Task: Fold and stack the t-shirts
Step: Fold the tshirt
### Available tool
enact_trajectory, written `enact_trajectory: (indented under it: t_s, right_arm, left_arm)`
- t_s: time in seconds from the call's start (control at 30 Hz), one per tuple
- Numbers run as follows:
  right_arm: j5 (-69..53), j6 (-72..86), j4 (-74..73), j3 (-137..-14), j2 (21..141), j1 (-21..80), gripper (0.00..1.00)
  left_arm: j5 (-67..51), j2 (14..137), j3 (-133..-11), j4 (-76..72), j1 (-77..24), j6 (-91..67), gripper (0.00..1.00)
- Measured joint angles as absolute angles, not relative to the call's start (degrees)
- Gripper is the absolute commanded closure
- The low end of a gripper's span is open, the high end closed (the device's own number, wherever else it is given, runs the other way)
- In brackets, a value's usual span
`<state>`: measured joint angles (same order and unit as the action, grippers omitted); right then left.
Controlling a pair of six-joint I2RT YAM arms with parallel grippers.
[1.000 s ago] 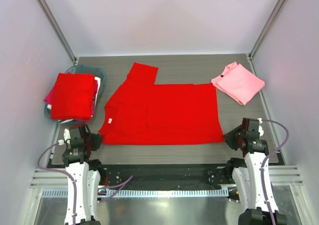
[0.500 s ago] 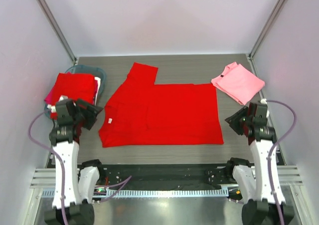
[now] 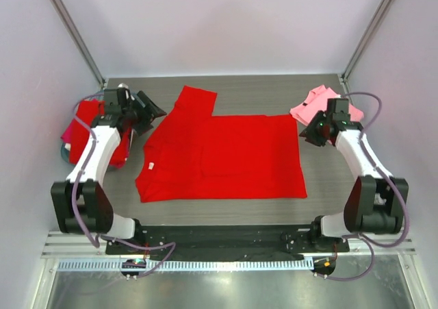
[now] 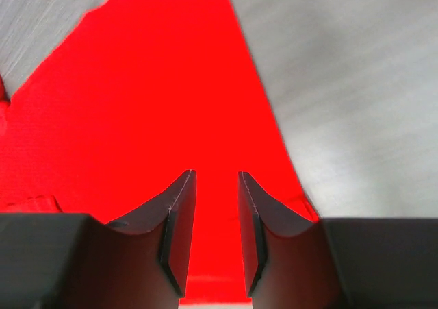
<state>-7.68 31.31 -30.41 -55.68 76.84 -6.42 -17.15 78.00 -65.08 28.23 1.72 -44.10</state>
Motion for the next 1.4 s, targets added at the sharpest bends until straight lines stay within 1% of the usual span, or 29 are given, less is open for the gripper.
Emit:
enact_trajectory:
  t_s: [0.2,0.33,0.47,0.57,0.63,0.67,0.8,0.93,1.0,1.13,1.23,1.27,1.4]
  right_arm:
    - [-4.3,31.1,-26.9,-66.1,91.2,-1.9,0.61]
    - [-3.0,31.2,-25.2,-73.1,101.1,-1.7,0.57]
    - [-2.5,31.4,-23.8,-78.2,109.8,-1.7,0.55]
    - [-2.0,31.5,-23.2,-80.2,114.3,-1.7,0.52]
    - [-1.8,31.8,-23.2,-81.3,116.4,-1.7,0.49]
    - [-1.1,31.8,-22.7,-82.1,116.6,-1.7,0.46]
    - [2.0,31.7,-21.4,-84.6,118.8,-1.1,0.44]
    - [5.5,31.5,-20.6,-85.8,119.8,0.7,0.44]
    - [6.5,31.3,-20.5,-86.1,120.1,1.3,0.47]
    - [7.0,31.0,-20.5,-87.0,120.8,1.9,0.52]
    - [7.0,31.0,-20.6,-87.6,121.3,1.9,0.54]
    - [7.0,31.0,-20.6,-88.0,121.6,1.9,0.57]
    - [6.9,30.9,-20.6,-89.7,122.8,1.9,0.58]
  left_arm:
    - [-16.7,94.9,-75.8,23.5,0.6,-44.9,0.25]
    - [-16.1,104.8,-84.5,22.0,0.6,-45.4,0.24]
    - [-15.2,113.1,-91.1,19.1,-0.5,-46.8,0.24]
    - [-14.8,118.2,-95.4,18.6,-1.5,-47.9,0.24]
    - [-14.5,121.7,-98.5,18.1,-2.0,-48.9,0.24]
    - [-14.4,123.6,-100.3,17.9,-2.2,-49.4,0.23]
    - [-12.8,128.7,-105.0,17.2,-2.7,-51.2,0.21]
    - [-10.5,130.6,-106.1,16.2,-2.8,-52.1,0.20]
    - [-9.3,131.3,-106.7,16.1,-3.0,-51.9,0.20]
    - [-8.8,135.6,-112.1,16.0,-3.4,-51.4,0.22]
    - [-8.8,138.1,-114.3,16.1,-3.7,-50.5,0.23]
    - [-8.8,138.8,-114.6,16.1,-3.7,-50.3,0.24]
    - [-8.8,140.3,-115.9,16.6,-3.9,-49.2,0.24]
